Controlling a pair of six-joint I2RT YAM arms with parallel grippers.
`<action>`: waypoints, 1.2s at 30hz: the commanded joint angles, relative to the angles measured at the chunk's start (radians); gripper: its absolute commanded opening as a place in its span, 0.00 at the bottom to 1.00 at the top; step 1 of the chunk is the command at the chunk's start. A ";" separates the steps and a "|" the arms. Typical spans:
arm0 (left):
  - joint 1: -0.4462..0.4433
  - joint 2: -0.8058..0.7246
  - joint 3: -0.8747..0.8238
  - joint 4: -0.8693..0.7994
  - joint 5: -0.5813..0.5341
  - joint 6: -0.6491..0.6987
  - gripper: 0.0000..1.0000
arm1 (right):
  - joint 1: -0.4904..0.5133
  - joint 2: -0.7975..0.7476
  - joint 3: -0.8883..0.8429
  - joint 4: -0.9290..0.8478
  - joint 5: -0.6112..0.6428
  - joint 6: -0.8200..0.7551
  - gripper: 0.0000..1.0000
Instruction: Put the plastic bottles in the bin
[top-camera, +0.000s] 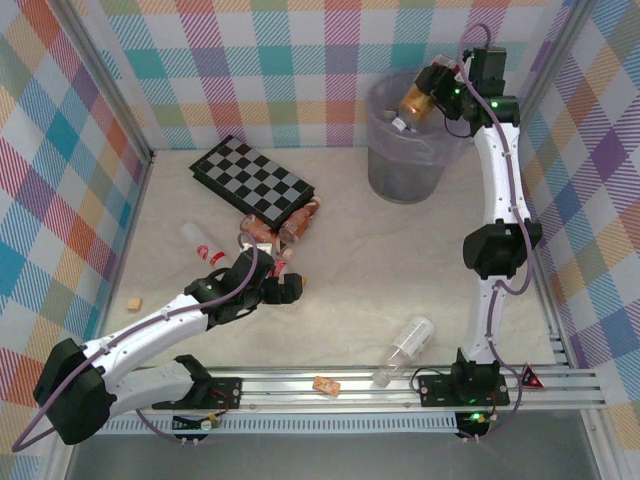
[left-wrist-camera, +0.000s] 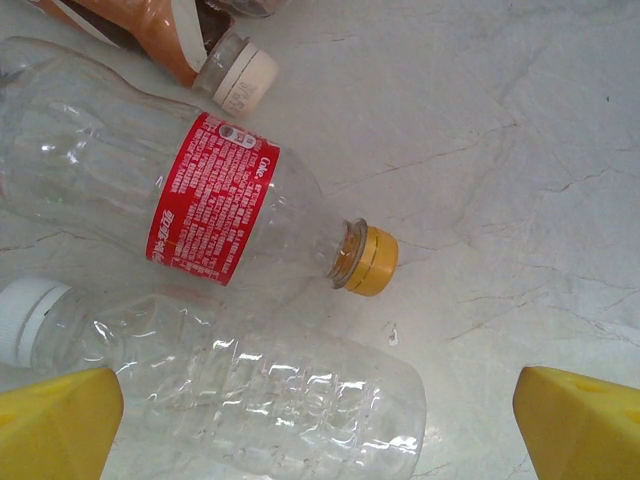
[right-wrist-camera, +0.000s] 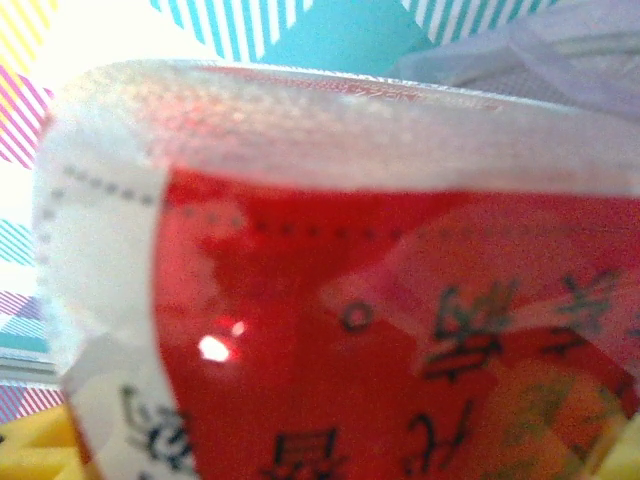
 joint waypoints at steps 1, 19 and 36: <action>0.008 0.008 0.029 -0.014 -0.006 -0.004 1.00 | -0.008 -0.031 0.010 0.064 0.040 -0.013 0.67; 0.009 0.020 0.048 -0.018 -0.001 -0.003 1.00 | -0.005 0.141 0.071 0.000 0.091 -0.116 0.65; 0.006 0.025 0.050 -0.006 0.007 -0.020 1.00 | 0.044 0.139 0.035 -0.207 0.077 -0.152 0.65</action>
